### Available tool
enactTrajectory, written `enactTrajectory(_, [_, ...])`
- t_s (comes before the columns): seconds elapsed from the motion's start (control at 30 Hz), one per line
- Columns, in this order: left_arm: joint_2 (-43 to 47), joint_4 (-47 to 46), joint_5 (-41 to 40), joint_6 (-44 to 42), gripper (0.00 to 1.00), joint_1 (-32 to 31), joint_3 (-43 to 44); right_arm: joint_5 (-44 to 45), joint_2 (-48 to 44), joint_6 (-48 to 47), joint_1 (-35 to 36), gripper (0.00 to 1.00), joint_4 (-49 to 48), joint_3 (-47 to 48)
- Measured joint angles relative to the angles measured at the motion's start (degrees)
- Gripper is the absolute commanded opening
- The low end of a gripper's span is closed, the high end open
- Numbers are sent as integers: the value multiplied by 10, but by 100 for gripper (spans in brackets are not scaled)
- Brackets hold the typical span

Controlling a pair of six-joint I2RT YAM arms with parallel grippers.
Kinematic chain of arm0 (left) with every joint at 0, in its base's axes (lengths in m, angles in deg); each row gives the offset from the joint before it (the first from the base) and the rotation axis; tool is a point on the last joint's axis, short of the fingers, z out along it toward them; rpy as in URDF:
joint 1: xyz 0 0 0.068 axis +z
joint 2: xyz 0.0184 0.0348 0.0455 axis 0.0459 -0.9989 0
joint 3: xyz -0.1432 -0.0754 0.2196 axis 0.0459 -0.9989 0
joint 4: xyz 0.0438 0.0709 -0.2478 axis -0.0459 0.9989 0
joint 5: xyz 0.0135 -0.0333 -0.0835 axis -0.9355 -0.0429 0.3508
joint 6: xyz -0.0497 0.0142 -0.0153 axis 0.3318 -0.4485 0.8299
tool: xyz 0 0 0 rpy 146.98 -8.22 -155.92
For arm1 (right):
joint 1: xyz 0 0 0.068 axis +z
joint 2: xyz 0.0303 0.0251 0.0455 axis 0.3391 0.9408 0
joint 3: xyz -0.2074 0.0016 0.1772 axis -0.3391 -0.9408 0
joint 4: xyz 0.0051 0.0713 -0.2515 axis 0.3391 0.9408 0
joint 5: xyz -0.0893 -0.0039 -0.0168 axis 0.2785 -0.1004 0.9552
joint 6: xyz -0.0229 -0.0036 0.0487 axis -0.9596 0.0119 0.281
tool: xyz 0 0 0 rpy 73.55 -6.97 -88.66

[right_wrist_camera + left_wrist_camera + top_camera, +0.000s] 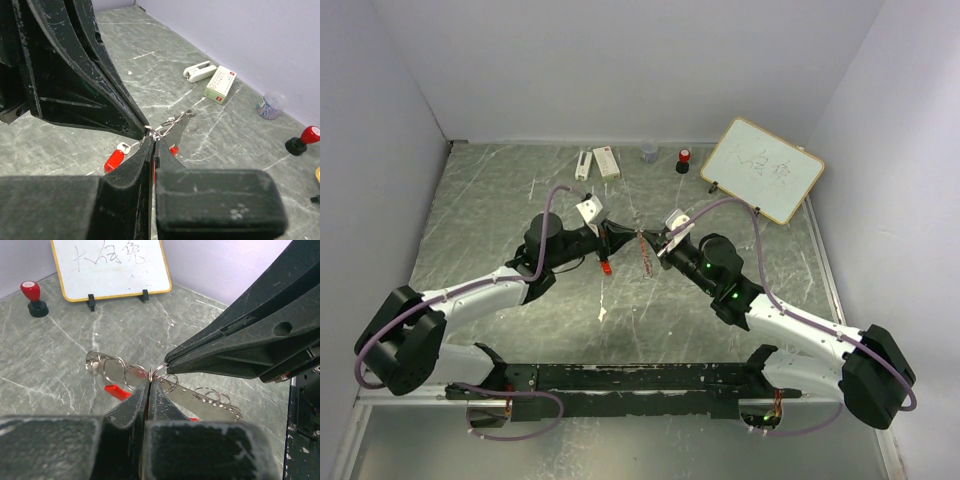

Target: Put the keys on the keyring

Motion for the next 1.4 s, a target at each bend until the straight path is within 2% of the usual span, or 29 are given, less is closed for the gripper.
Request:
enactTrajectory(0.43, [45,-5,-27,7,7,0,-29,22,0,10,1,0,2,0])
enactTrajectory(0.5, [45,-5,-31,9,7,0,-30,28,0,14,1,14,2,0])
enactTrajectory(0.6, [47,-4,-44,12,7,0,-31,47,0,22,2,27,2,0])
enactTrajectory(0.7, [51,-1,-56,13,7,0,-31,80,0,30,2,35,3,0])
enactTrajectory(1.0, [58,-1,-67,13,7,0,-32,110,0,39,1,35,2,0])
enactTrajectory(1.4, [59,-6,-66,4,7,0,-47,74,0,50,1,35,2,2])
